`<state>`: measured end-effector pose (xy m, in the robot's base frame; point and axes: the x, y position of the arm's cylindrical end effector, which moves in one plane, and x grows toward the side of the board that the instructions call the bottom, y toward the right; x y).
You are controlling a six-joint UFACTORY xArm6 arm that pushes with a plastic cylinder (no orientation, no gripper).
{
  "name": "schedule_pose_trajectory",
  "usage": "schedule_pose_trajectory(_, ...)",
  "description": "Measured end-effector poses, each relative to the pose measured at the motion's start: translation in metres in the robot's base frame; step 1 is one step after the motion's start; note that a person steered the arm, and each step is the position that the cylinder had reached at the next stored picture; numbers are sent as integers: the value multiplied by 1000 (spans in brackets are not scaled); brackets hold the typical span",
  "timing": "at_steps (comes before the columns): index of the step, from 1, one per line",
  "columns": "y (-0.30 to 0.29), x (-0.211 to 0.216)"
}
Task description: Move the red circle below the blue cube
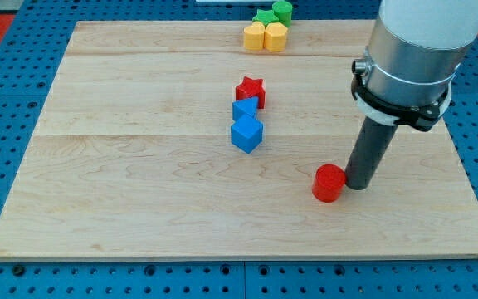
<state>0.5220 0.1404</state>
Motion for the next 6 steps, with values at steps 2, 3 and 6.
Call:
schedule_pose_trajectory(2,-7,0)
schedule_pose_trajectory(3,-9,10)
schedule_pose_trajectory(6,-17,20)
